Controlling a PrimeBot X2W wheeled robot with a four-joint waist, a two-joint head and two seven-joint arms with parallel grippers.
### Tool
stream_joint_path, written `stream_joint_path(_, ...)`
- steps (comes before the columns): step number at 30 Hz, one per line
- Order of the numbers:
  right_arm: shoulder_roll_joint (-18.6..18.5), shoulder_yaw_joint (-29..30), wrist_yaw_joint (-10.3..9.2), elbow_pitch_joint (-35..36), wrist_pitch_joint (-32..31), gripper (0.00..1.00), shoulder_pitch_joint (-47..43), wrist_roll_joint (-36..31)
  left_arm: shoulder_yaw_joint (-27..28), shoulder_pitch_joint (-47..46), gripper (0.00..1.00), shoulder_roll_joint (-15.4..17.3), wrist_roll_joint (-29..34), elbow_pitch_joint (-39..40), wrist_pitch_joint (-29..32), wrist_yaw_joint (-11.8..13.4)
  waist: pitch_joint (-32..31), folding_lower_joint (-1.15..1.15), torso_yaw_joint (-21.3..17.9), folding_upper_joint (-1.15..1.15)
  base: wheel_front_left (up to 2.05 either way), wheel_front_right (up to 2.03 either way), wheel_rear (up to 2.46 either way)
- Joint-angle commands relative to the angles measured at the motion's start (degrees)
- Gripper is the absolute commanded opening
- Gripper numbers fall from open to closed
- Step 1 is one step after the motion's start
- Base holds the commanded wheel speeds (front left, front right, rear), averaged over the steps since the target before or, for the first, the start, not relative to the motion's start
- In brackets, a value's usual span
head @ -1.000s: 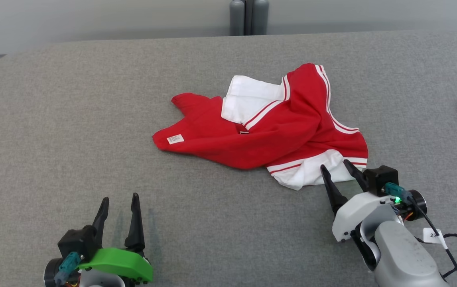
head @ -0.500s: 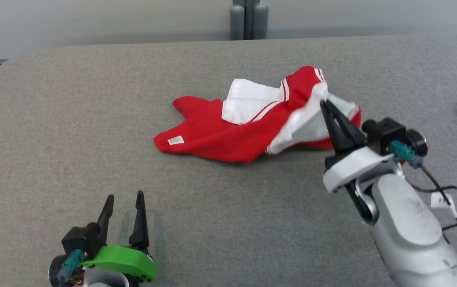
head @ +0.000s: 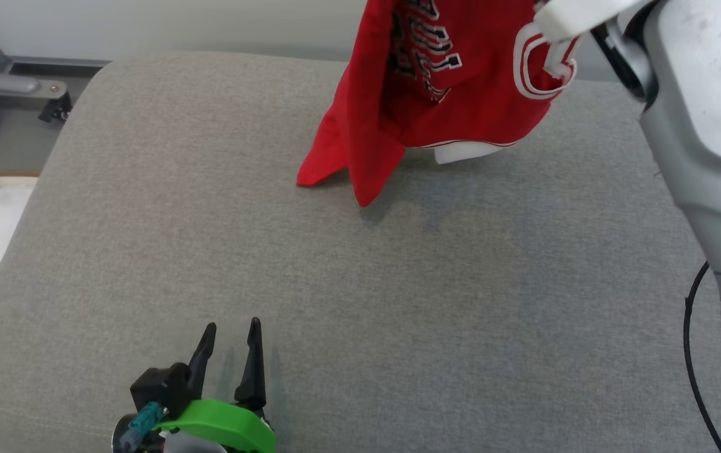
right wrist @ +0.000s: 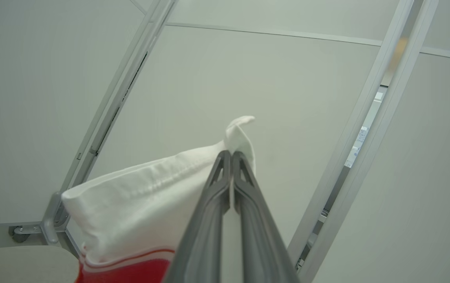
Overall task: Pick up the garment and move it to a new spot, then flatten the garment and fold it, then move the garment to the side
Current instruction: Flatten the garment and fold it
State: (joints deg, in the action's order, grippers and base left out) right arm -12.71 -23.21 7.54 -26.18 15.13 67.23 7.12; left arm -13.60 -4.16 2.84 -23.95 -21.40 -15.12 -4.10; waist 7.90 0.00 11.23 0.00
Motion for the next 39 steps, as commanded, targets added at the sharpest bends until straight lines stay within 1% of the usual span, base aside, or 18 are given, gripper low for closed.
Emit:
stream_joint_path(1,-0.66,-0.16,-0.11,-0.83,0.02,0.00,2.18,0.28,-0.38,0.35,1.00,0.16,-0.58,-0.13,-0.03,0.38,0.29,0.00,4.75,0.00,0.00,0.00,0.00)
stream_joint_path(4,-2.03,-0.66,-0.11,-2.06,0.02,0.00,5.75,-0.25,-0.72,0.38,1.00,0.16,-1.31,-0.36,-0.03,0.73,0.83,0.00,6.17,0.00,0.00,0.00,0.00)
stream_joint_path(6,-3.11,0.02,-0.11,-2.20,0.02,0.00,6.84,0.90,-0.73,0.16,1.00,0.15,-1.53,-0.32,-0.03,0.80,1.36,0.00,6.43,0.00,0.00,0.00,0.00)
stream_joint_path(8,-4.51,0.68,-0.11,-1.41,0.02,0.00,5.19,2.37,-0.43,0.00,1.00,0.16,-1.67,-0.15,-0.02,1.06,1.72,0.00,6.10,0.00,0.00,0.00,0.00)
stream_joint_path(11,-6.57,0.96,-0.11,0.76,0.02,0.00,0.13,5.32,0.20,-0.08,1.00,0.14,-1.36,0.06,-0.03,1.09,2.01,0.00,4.37,0.00,0.00,0.00,0.00)
stream_joint_path(13,-7.95,1.95,-0.11,3.36,0.02,0.00,-4.62,8.00,0.69,-0.24,1.00,0.15,-0.80,0.18,-0.03,0.95,1.98,0.00,2.70,0.00,0.00,0.00,0.00)
stream_joint_path(16,-9.95,3.26,-0.11,6.73,0.02,0.00,-15.00,10.74,1.68,-0.43,1.00,0.16,0.09,0.29,-0.02,0.60,1.67,0.00,-0.51,0.00,0.00,0.00,0.00)
stream_joint_path(20,-11.27,7.85,-0.11,9.04,0.02,0.00,-28.25,12.62,2.43,-1.49,1.00,0.15,1.21,0.79,-0.03,0.00,1.32,0.00,-4.81,0.00,0.00,0.00,0.00)
stream_joint_path(22,-11.21,10.77,-0.11,9.20,0.02,0.00,-34.90,13.06,2.27,-2.08,1.00,0.16,1.65,1.18,-0.03,-0.42,1.21,0.00,-6.75,0.00,0.00,0.00,0.00)
stream_joint_path(23,-11.11,11.46,-0.10,9.31,0.02,0.00,-36.73,12.92,2.13,-2.27,1.00,0.16,1.65,1.29,-0.03,-0.49,1.20,0.00,-7.27,0.00,0.00,0.00,0.00)
stream_joint_path(24,-10.68,12.82,-0.11,9.53,0.02,0.00,-40.07,12.85,1.81,-2.75,1.00,0.16,1.42,1.60,-0.03,-0.76,1.25,0.00,-8.11,0.00,0.00,0.00,0.00)
stream_joint_path(26,-9.84,14.84,-0.10,9.53,0.02,0.00,-44.72,12.23,0.97,-3.52,1.00,0.16,1.63,1.86,-0.03,-1.08,1.25,0.00,-9.33,0.00,0.00,0.00,0.00)
stream_joint_path(28,-8.35,18.09,-0.10,8.65,0.01,0.00,-48.45,12.08,-0.32,-3.99,1.00,0.17,1.72,1.61,-0.03,-1.47,1.21,0.00,-10.25,0.00,0.00,0.00,0.00)
stream_joint_path(29,-7.67,19.38,-0.11,8.23,0.02,0.14,-49.94,11.73,-0.95,-4.18,1.00,0.16,1.75,1.31,-0.02,-1.59,1.22,0.00,-10.54,0.00,0.00,0.00,0.00)
stream_joint_path(30,-6.59,21.24,-0.11,7.44,0.01,0.36,-51.62,11.29,-1.61,-4.47,1.00,0.17,1.26,1.01,-0.03,-1.76,1.21,0.00,-10.97,0.00,0.00,0.00,0.00)
stream_joint_path(31,-5.68,22.87,-0.11,6.67,0.02,1.00,-52.78,10.96,-2.27,-4.79,1.00,0.20,1.09,0.69,-0.03,-1.87,1.26,0.00,-11.23,0.00,0.00,0.00,0.00)
stream_joint_path(36,-1.55,28.91,-0.10,5.90,0.02,1.00,-55.88,8.51,-5.08,-5.78,1.00,0.20,0.33,-1.23,-0.03,-2.39,1.89,0.00,-12.50,0.00,0.00,0.00,0.00)
stream_joint_path(39,0.05,30.42,-0.10,7.04,0.02,1.00,-56.10,7.28,-6.19,-6.49,1.00,0.20,0.01,-2.30,-0.02,-2.62,2.70,0.00,-13.15,0.00,0.00,0.00,0.00)
